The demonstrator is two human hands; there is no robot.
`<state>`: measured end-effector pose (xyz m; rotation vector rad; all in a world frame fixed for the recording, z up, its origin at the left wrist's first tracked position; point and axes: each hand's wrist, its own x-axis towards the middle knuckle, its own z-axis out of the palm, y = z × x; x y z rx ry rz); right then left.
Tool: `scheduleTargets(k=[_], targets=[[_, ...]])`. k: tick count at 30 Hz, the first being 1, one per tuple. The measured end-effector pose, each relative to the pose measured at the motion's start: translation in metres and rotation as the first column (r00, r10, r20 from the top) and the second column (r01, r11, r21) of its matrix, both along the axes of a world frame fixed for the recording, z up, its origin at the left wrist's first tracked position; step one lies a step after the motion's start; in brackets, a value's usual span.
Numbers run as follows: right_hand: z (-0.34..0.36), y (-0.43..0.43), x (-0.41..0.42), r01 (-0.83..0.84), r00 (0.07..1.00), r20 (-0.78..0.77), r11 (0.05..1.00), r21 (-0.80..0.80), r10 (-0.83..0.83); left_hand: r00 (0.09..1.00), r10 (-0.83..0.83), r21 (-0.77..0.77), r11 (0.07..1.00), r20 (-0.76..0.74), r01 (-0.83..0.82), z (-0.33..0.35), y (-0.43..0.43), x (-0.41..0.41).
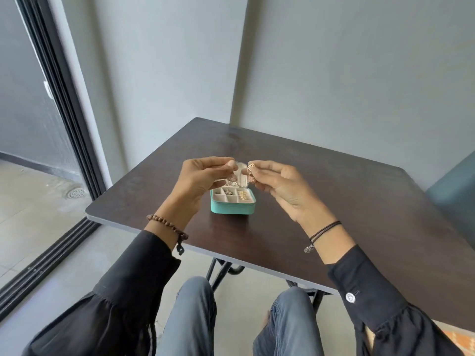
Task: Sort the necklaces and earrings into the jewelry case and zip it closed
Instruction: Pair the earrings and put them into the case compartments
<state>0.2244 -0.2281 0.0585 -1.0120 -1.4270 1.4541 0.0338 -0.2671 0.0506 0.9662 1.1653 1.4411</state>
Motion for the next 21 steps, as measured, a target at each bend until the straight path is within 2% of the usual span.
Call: scheduleTargets(k=[5,11,21], targets=[[-0.016,0.000,-0.030,-0.026,0.978,0.209,0.993,0.115,0.002,0.994,0.103,-0.010,0.995,-0.034,-0.103,-0.020,-0.007,-0.024],[-0.035,-0.001,-0.043,-0.163,0.851,0.522,0.922,0.352,-0.048,0.987,0.141,-0.025,0.989,-0.072,-0.143,-0.036,-0.015,-0.034],[-0.049,-0.021,-0.039,-0.214,0.743,0.648,0.858,0.468,-0.168,0.989,0.128,-0.008,0.992,-0.073,-0.129,-0.048,-0.018,-0.030]])
